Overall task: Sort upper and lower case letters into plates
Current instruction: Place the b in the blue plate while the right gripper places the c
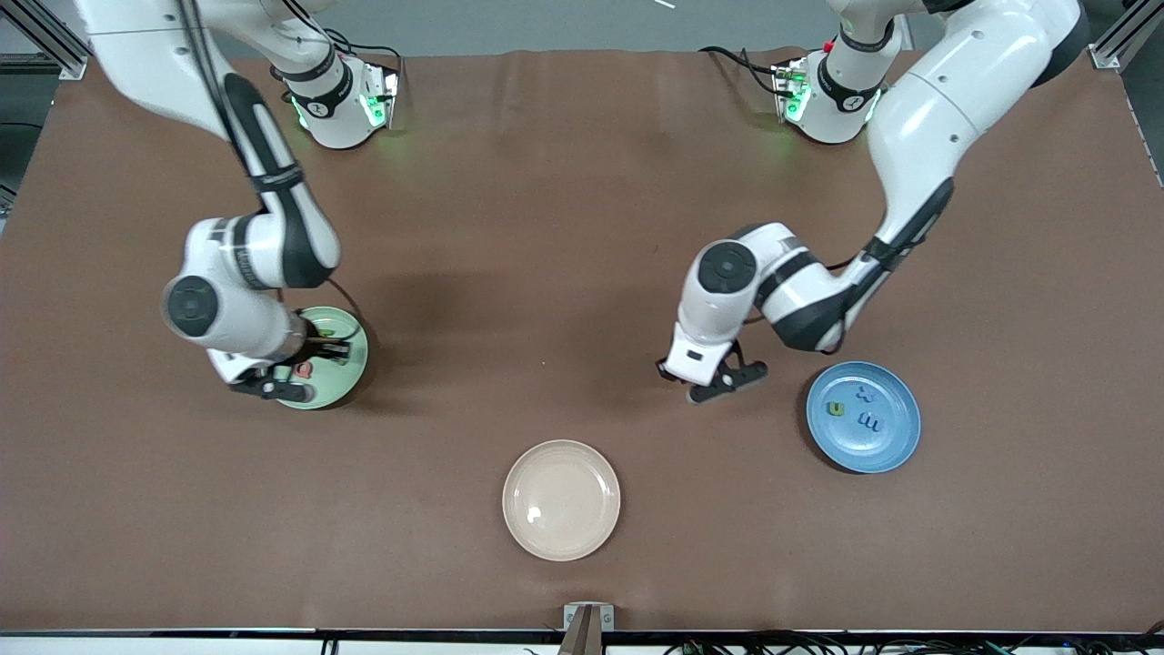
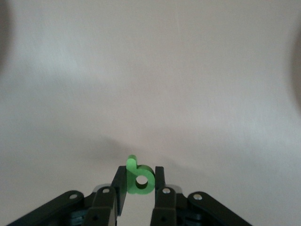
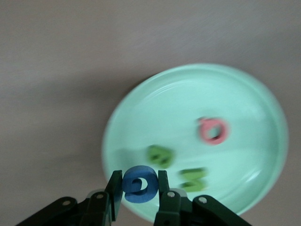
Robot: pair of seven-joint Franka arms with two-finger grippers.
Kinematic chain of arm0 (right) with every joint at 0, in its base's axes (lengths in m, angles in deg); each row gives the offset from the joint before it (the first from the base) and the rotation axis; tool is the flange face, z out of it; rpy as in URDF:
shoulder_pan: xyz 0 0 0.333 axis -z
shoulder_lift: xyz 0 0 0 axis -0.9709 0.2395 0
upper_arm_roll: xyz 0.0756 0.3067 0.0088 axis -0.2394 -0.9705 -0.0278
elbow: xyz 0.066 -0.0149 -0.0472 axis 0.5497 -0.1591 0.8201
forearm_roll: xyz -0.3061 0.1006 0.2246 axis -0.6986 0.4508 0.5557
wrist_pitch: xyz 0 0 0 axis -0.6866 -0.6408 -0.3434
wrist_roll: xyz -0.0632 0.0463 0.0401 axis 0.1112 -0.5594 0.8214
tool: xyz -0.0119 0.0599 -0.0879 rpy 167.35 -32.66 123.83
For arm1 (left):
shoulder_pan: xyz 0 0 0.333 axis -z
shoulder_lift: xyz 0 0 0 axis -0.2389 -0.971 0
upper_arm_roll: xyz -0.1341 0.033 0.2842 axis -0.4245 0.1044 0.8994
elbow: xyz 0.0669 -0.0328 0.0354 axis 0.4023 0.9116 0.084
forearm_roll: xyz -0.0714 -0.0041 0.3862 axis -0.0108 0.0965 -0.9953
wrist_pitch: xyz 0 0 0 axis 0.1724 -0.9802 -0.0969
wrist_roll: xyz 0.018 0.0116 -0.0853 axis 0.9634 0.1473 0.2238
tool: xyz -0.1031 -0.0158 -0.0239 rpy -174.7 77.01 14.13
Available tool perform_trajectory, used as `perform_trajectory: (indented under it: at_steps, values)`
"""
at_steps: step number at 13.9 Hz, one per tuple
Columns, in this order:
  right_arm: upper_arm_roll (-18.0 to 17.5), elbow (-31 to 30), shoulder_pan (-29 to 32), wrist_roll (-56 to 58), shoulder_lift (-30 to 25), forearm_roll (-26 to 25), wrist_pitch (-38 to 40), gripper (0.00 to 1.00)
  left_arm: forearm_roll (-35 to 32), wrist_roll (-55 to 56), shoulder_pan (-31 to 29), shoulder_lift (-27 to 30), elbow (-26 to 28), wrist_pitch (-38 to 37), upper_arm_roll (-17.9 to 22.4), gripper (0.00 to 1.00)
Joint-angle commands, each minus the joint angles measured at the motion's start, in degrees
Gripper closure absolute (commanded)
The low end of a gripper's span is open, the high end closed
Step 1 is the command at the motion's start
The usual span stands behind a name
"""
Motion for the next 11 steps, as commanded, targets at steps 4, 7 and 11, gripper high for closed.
perform_trajectory:
  at_steps: [4,7,11]
  values:
    - [-1.5,-0.7,6.9,11.9,1.9,0.2,-5.0,0.98,1.4,-17.8,-8.7,0.8,-2.4,-5.7,-1.1,0.99]
    - [-1.7,0.1,6.1,11.7,5.1,0.3,-8.4,0.98,1.3,-24.7,-12.5,0.7,-2.3,-6.2,-1.0,0.99]
    - [-1.7,0.1,5.1,11.3,6.1,0.3,-8.6,0.72,1.2,-31.2,-17.1,0.8,-2.1,-8.4,-1.0,0.99]
